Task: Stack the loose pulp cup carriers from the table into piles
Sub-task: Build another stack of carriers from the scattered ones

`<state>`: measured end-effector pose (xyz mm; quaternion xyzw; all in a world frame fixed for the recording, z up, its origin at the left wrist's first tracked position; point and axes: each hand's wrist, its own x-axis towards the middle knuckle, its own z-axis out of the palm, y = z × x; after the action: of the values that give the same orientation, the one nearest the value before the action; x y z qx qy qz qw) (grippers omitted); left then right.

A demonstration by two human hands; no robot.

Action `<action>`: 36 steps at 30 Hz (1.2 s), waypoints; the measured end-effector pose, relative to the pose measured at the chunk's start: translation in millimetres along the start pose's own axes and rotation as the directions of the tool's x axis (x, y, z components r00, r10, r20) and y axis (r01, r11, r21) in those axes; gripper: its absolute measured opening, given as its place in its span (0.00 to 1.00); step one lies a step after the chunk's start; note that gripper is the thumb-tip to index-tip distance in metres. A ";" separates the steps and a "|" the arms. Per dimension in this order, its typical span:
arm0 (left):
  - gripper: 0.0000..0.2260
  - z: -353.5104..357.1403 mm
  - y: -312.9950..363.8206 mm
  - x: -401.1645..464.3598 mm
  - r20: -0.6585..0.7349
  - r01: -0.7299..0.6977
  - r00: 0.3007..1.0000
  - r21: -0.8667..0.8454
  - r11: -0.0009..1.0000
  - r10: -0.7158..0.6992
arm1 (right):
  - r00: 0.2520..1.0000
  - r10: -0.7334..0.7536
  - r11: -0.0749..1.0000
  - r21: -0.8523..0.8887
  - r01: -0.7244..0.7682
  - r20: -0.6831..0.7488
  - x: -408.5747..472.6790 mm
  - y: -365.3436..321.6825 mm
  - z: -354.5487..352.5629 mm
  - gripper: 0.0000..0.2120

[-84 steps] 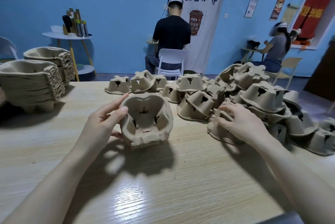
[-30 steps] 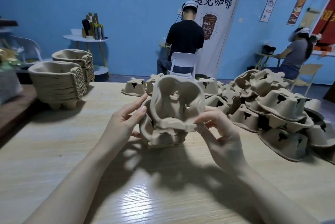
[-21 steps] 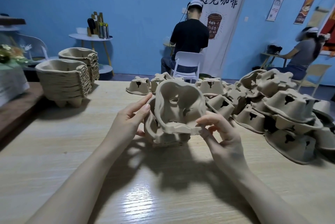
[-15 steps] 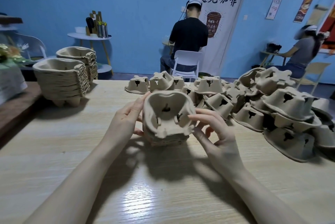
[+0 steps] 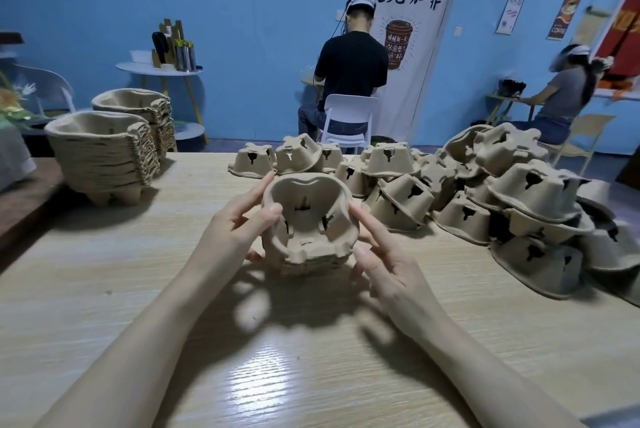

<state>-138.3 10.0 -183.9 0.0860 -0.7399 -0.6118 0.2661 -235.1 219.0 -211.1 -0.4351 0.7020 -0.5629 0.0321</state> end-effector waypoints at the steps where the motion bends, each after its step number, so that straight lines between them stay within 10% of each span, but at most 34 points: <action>1: 0.30 0.4 0.6 -0.2 0.011 -0.004 1.000 0.011 1.000 0.004 | 0.999 0.034 0.999 -0.010 -0.034 0.012 0.5 1.2 0.3 0.26; 25: 0.33 82.5 10.3 8.9 0.129 0.023 0.991 0.039 0.999 -0.028 | 0.966 0.244 0.969 0.052 -0.240 -0.086 -16.6 4.5 -77.8 0.24; 29: 0.30 84.9 5.0 9.4 0.098 -0.008 0.995 0.039 0.999 0.005 | 0.977 0.209 0.965 -0.151 -0.213 -0.037 -14.0 -2.7 -103.4 0.22; 36: 0.33 77.9 -4.0 6.4 0.122 -0.052 0.991 0.006 0.999 0.051 | 0.882 -0.139 0.671 -0.698 -0.251 -0.451 23.5 -33.0 -204.3 0.16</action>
<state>-183.4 73.1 -194.5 0.0306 -0.7597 -0.6053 0.2355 -340.0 359.9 -99.3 -0.2386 0.8681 -0.3162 -0.2990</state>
